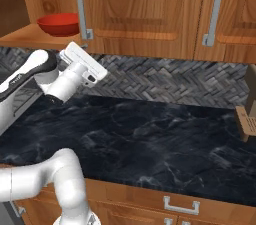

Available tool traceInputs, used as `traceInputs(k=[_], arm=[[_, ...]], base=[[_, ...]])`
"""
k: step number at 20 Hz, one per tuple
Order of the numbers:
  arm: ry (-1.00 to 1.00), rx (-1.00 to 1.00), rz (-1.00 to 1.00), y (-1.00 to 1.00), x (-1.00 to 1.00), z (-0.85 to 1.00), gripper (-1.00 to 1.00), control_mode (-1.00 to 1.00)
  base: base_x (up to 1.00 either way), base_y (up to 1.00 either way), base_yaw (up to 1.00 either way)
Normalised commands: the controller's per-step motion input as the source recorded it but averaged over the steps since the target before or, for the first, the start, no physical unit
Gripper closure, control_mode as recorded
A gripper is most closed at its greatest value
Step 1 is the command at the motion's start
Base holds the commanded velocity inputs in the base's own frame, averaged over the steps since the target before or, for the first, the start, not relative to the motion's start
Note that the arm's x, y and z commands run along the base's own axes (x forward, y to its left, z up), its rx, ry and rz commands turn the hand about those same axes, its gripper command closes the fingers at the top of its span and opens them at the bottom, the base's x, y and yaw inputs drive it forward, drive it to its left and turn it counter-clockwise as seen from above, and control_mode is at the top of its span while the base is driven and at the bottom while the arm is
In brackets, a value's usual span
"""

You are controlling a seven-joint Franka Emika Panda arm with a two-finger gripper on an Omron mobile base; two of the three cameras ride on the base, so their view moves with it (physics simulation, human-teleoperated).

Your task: Open the cabinet. Pick the bowls from the counter and place them in the cabinet. Then close the cabinet.

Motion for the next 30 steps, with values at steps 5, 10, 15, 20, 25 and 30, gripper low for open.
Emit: traceInputs(k=[5,10,15,20,25,30], arm=[[-0.07,0.00,0.00,0.00,-0.39,0.16,-1.00,-1.00],[-0.13,0.00,0.00,0.00,-0.53,0.29,-1.00,-1.00],[-0.07,0.00,0.00,-0.02,-0.68,0.33,-1.00,-1.00],[0.00,0.00,0.00,-0.23,-0.57,0.28,-1.00,-1.00],[0.05,0.00,0.00,-0.19,-0.58,0.37,-1.00,-1.00],[0.18,0.00,0.01,-0.06,-0.48,0.19,-1.00,-1.00]], base=[[0.00,0.00,0.00],[0.00,0.00,0.00],[0.00,0.00,0.00],[0.00,0.00,0.00],[0.00,0.00,0.00],[0.00,0.00,0.00]])
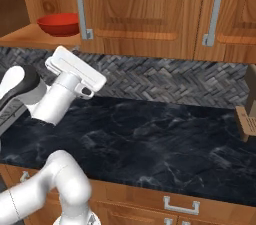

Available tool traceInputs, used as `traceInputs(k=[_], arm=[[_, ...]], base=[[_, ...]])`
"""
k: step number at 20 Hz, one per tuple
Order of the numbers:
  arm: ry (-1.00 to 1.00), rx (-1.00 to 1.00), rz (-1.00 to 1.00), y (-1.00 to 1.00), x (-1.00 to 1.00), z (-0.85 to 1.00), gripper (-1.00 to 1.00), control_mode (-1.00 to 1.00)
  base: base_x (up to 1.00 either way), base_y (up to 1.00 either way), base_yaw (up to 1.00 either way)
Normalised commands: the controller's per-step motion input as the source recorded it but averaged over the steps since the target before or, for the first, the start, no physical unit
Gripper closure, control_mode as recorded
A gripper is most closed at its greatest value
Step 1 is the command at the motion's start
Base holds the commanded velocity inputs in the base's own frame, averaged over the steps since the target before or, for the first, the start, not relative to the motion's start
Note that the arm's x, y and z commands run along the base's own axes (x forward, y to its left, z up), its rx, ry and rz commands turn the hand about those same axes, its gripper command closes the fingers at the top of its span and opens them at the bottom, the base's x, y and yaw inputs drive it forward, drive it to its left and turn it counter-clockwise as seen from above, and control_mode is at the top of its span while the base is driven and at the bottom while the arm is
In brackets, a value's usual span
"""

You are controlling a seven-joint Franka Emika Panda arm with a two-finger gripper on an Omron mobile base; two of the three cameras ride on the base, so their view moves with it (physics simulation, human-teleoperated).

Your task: Open the cabinet. Pick the bowls from the counter and place them in the cabinet. Then close the cabinet.

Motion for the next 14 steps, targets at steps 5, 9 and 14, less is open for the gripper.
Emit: traceInputs(k=[5,9,14], arm=[[0.12,0.00,0.08,0.00,-0.69,-0.12,-1.00,-1.00],[0.09,0.00,0.08,0.02,-0.71,-0.08,-1.00,-1.00],[0.05,0.00,0.08,0.04,-0.67,-0.10,-1.00,-1.00]], base=[[0.00,0.00,0.00],[0.00,0.00,0.00],[0.00,0.00,0.00]])
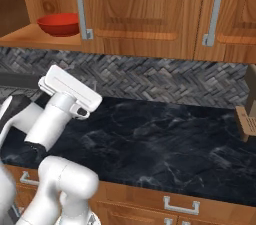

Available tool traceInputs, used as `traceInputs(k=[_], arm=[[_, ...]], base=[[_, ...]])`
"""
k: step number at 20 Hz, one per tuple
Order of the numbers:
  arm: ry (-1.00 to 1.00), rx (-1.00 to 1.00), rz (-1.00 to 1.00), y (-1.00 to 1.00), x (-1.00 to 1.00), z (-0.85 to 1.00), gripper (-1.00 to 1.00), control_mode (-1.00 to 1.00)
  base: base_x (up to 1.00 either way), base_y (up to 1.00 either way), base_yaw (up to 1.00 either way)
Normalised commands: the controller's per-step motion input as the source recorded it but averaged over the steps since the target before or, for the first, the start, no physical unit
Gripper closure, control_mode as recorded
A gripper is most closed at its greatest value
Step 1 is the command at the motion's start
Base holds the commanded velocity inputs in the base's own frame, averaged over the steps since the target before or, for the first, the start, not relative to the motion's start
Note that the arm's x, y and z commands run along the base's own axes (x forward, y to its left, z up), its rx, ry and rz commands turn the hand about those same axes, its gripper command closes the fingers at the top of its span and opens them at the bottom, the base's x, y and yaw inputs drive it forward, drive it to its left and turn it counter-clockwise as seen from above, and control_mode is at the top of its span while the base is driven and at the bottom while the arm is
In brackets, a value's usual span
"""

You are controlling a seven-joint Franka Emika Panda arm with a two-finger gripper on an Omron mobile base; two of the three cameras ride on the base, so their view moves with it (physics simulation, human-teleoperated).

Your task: Open the cabinet. Pick the bowls from the counter and place them in the cabinet. Then close the cabinet.

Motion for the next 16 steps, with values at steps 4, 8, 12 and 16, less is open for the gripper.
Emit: traceInputs(k=[4,8,12,16], arm=[[0.00,0.00,0.08,0.39,-0.55,-0.11,-1.00,-1.00],[0.00,0.00,0.08,0.24,-0.60,-0.07,-1.00,-1.00],[0.00,0.00,0.12,0.00,-0.76,0.06,-1.00,-1.00],[0.00,0.00,0.12,0.02,-0.85,0.06,-1.00,-1.00]], base=[[0.00,0.00,0.00],[0.00,0.00,0.00],[0.00,0.00,0.00],[0.00,0.00,0.00]])
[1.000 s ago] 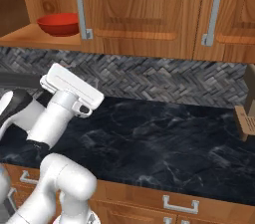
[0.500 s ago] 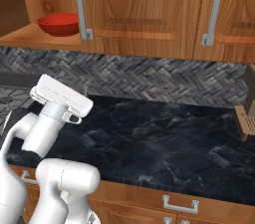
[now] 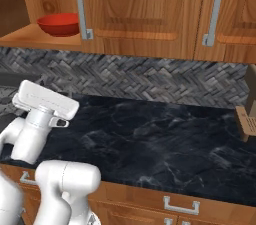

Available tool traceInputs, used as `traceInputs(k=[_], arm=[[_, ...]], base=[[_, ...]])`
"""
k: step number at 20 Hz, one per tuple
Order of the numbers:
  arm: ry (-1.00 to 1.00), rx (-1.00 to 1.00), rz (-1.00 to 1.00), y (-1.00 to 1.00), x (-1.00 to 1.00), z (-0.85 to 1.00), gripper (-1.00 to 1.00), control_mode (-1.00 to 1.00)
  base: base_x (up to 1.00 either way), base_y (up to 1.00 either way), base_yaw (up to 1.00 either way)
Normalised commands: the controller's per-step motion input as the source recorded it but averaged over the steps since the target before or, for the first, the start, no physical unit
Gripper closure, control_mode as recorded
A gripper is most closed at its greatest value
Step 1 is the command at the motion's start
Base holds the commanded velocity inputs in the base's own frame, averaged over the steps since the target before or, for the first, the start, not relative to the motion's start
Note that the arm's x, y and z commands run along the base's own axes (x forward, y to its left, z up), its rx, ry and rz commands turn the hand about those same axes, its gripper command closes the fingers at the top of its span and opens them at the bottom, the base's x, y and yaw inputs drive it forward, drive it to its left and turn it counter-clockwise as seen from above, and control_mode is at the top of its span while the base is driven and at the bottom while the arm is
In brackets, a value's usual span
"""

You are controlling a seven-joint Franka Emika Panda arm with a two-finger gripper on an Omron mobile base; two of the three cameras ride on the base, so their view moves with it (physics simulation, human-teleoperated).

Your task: Open the cabinet. Pick the bowls from the counter and place them in the cabinet. Then close the cabinet.

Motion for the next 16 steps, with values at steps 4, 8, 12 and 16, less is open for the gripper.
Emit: traceInputs(k=[4,8,12,16], arm=[[0.00,0.00,0.10,0.01,-0.98,0.00,-1.00,-1.00],[0.00,0.00,0.08,0.00,-0.99,0.03,-1.00,-1.00],[0.00,0.00,0.08,-0.03,-0.99,0.03,-1.00,-1.00],[0.00,0.00,0.08,-0.01,-1.00,0.04,-1.00,-1.00]], base=[[0.00,0.00,0.00],[0.00,0.00,0.00],[0.00,0.00,0.00],[0.00,0.00,0.00]])
